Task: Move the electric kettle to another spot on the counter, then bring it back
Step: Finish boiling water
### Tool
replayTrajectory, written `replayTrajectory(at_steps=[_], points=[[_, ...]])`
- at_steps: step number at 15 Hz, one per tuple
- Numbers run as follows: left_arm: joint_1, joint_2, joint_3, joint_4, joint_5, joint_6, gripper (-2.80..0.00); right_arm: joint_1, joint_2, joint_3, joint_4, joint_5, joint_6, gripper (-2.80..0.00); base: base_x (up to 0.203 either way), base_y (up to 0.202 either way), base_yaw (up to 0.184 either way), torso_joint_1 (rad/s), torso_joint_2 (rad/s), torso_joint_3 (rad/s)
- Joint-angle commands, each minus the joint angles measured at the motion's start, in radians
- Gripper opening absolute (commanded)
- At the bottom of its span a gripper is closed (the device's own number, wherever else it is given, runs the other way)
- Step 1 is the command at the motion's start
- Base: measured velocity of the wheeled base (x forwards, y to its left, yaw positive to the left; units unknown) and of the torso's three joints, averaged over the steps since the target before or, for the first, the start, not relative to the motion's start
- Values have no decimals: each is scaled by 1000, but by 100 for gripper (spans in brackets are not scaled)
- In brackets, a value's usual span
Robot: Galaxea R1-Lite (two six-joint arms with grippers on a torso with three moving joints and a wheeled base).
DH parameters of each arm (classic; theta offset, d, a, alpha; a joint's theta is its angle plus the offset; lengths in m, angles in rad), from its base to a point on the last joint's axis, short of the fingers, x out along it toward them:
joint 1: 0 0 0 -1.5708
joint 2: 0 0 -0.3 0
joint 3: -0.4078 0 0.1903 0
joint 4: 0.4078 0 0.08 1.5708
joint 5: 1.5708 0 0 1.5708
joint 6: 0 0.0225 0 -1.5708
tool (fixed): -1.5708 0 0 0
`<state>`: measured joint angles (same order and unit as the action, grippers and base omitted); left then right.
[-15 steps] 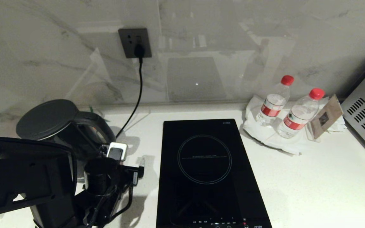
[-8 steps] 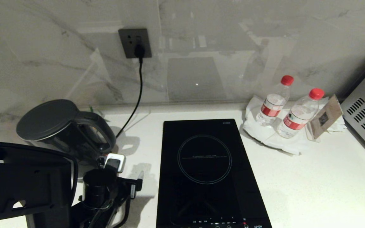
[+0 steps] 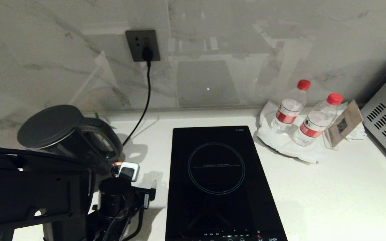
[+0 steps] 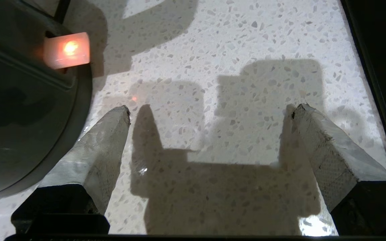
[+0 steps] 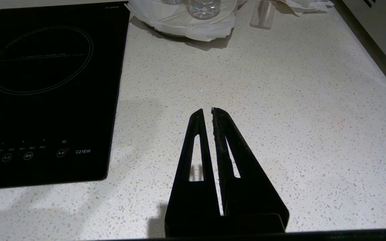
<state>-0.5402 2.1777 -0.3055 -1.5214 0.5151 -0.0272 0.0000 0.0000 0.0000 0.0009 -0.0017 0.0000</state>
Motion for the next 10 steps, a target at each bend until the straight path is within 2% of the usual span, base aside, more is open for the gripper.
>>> replayTrajectory(at_steps=[1,5,10], points=[[7,40,-21,-9,3,0,0,0,1,0,1,0,0,-280,0,0,0,0,0,0],[14,54,-61,-9,2,6,0,0,1,0,-1,0,0,-280,0,0,0,0,0,0],[61,67,-105,-9,-1,18,0,0,2,0,-1,0,0,-280,0,0,0,0,0,0]])
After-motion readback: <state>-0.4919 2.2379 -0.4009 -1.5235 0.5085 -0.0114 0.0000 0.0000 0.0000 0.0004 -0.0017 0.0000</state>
